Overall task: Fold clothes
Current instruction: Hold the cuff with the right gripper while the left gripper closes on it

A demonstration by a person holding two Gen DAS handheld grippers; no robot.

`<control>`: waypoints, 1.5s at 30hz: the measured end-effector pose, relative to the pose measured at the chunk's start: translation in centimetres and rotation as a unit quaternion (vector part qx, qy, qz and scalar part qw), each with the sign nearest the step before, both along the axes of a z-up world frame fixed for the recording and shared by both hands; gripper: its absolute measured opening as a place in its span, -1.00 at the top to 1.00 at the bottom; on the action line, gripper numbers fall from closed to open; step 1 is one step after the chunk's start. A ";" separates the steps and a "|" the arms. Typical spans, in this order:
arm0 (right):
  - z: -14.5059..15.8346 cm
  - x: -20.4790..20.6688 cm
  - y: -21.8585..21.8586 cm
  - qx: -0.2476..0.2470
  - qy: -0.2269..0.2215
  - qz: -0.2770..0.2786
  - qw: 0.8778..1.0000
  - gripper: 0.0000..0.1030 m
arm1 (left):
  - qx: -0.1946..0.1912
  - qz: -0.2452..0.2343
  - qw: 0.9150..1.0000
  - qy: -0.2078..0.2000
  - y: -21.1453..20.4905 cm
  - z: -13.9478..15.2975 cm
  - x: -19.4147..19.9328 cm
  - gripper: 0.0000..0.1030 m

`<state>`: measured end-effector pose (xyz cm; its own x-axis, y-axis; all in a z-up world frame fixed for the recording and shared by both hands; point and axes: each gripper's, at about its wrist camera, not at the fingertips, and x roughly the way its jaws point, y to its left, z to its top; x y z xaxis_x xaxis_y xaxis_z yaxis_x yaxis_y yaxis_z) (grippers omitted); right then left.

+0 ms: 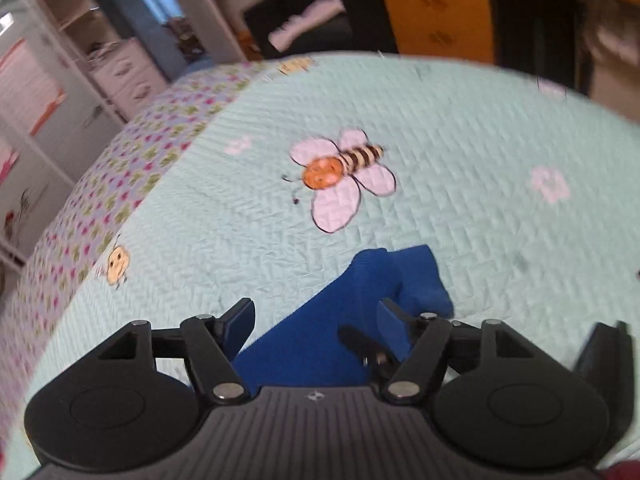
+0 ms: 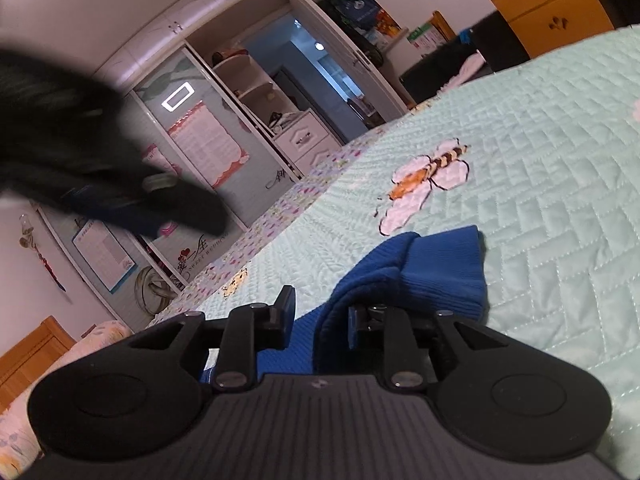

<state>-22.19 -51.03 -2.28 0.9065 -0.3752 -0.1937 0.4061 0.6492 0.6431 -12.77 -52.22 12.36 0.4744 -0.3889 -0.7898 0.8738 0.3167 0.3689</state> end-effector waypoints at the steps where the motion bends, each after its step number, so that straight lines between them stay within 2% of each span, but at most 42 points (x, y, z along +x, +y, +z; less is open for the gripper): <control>1: 0.1 0.0 0.2 -0.003 0.002 -0.001 1.000 0.46 | 0.013 -0.005 1.000 0.005 -0.8 -0.5 0.2 -0.37; 3: 0.3 0.0 0.3 -0.009 0.001 0.000 1.000 0.24 | 0.036 -0.008 0.999 0.021 -2.1 -1.8 0.7 -0.37; 9: 0.7 0.0 0.7 -0.025 0.003 0.006 1.000 0.19 | 0.059 -0.028 0.997 0.043 -4.5 -4.4 0.3 -0.37; 14: 0.8 0.0 1.0 -0.032 0.007 0.012 0.999 0.19 | 0.090 -0.023 0.995 0.037 -5.5 -5.8 0.4 -0.37; 19: 0.7 0.0 0.7 -0.021 0.007 0.014 1.000 0.18 | 0.093 -0.029 0.995 0.018 -5.4 -6.1 -0.2 -0.37; 22: 0.8 0.0 0.8 -0.023 0.009 0.016 1.000 0.08 | 0.094 -0.037 0.995 0.005 -5.3 -6.0 -0.8 -0.37; 29: 1.0 -0.2 0.8 -0.023 0.010 0.023 0.999 0.07 | 0.119 -0.069 0.990 -0.020 -5.2 -6.5 -2.2 -0.37; 43: 1.2 -0.5 0.8 -0.019 0.014 0.030 0.999 0.07 | 0.124 -0.071 0.990 -0.008 -5.5 -7.4 -1.6 -0.37; 45: 1.3 -0.6 0.8 -0.018 0.015 0.032 0.999 0.06 | 0.123 -0.072 0.990 0.010 -5.5 -7.4 -1.3 -0.31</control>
